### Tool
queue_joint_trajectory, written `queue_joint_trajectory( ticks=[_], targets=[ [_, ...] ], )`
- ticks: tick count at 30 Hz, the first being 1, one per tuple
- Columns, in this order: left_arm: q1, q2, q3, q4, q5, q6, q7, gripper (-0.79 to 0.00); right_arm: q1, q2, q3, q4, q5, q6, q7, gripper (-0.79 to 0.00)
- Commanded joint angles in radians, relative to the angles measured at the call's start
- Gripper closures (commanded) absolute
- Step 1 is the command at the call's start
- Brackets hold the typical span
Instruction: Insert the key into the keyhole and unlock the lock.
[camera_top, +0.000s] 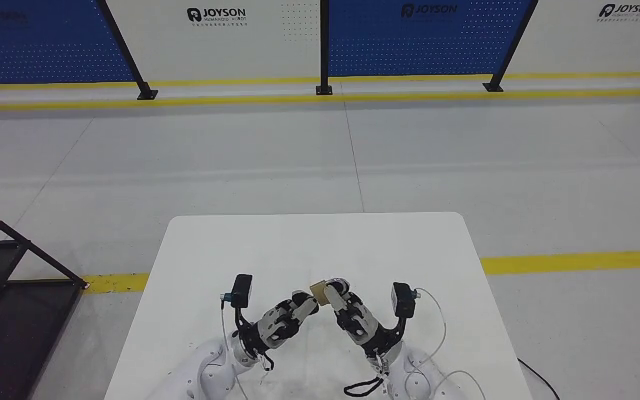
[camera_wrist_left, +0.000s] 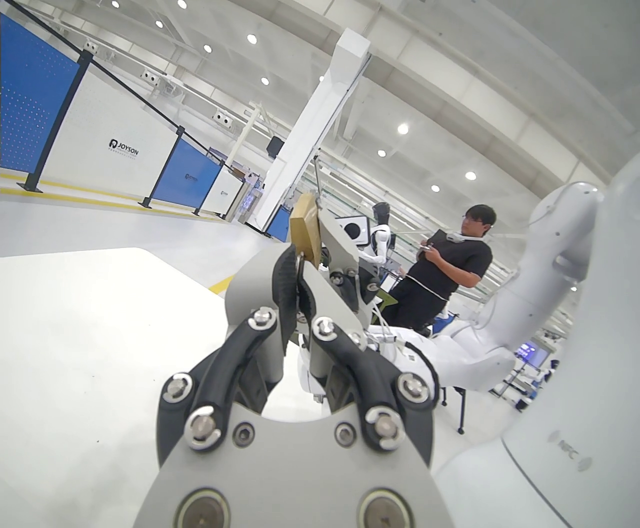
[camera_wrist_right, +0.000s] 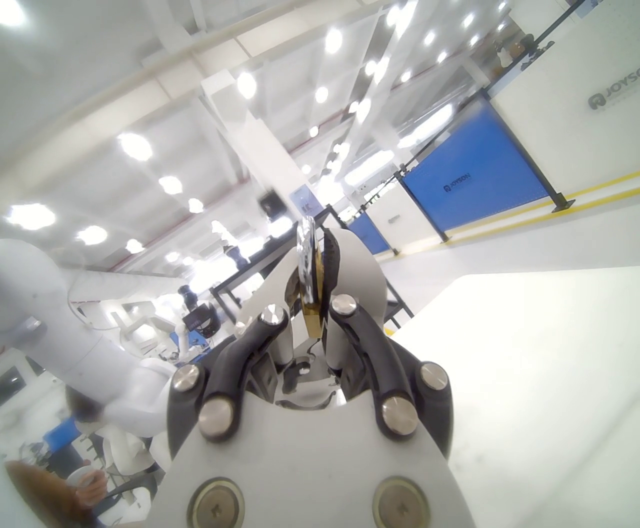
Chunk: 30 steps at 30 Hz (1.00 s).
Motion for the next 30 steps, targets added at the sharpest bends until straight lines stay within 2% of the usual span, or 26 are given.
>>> queue_joint_trajectory(
  ticks=[1, 14, 15, 16, 17, 18, 19, 21, 23, 26, 28, 30],
  targets=[
    [0.0, 0.004, -0.001, -0.005, -0.018, 0.0, -0.017, 0.0, 0.0, 0.0, -0.002, 0.0, -0.006, 0.005, 0.0, 0.0],
    [0.017, 0.003, -0.025, -0.018, 0.019, 0.0, 0.008, 0.0, 0.001, 0.001, -0.004, 0.001, 0.0, 0.008, -0.018, 0.0],
    [0.016, 0.003, -0.024, -0.018, 0.017, 0.0, 0.007, -0.095, 0.001, 0.001, -0.004, 0.001, 0.0, 0.008, -0.018, 0.0],
    [0.016, 0.003, -0.021, -0.017, 0.013, 0.0, 0.002, -0.283, 0.001, 0.002, -0.004, 0.001, 0.001, 0.008, -0.017, 0.0],
    [0.015, 0.003, -0.02, -0.016, 0.008, 0.0, 0.0, -0.517, 0.001, 0.002, -0.004, 0.002, 0.002, 0.009, -0.018, 0.0],
    [0.014, 0.003, -0.019, -0.017, 0.004, 0.0, -0.003, -0.619, 0.001, 0.002, -0.004, 0.002, 0.002, 0.01, -0.017, 0.0],
    [0.013, 0.003, -0.019, -0.018, 0.001, 0.0, -0.005, -0.634, 0.001, 0.002, -0.005, 0.001, 0.003, 0.01, -0.016, 0.0],
    [0.013, 0.004, -0.019, -0.018, -0.004, 0.0, -0.009, -0.616, 0.002, 0.002, -0.005, 0.001, 0.006, 0.01, -0.017, 0.0],
    [0.014, 0.005, -0.019, -0.02, -0.009, 0.0, -0.013, -0.483, 0.002, 0.003, -0.004, 0.0, 0.007, 0.009, -0.017, 0.0],
    [0.016, 0.007, -0.02, -0.023, -0.016, 0.0, -0.019, -0.462, 0.002, 0.003, -0.002, 0.0, 0.012, 0.006, -0.019, 0.0],
    [0.016, 0.009, -0.018, -0.025, -0.024, 0.0, -0.024, -0.391, 0.002, 0.004, 0.0, 0.0, 0.017, 0.005, -0.019, 0.0],
    [0.017, 0.012, -0.019, -0.027, -0.031, 0.0, -0.028, -0.391, 0.003, 0.005, 0.002, -0.001, 0.025, 0.003, -0.019, 0.0]
  ],
)
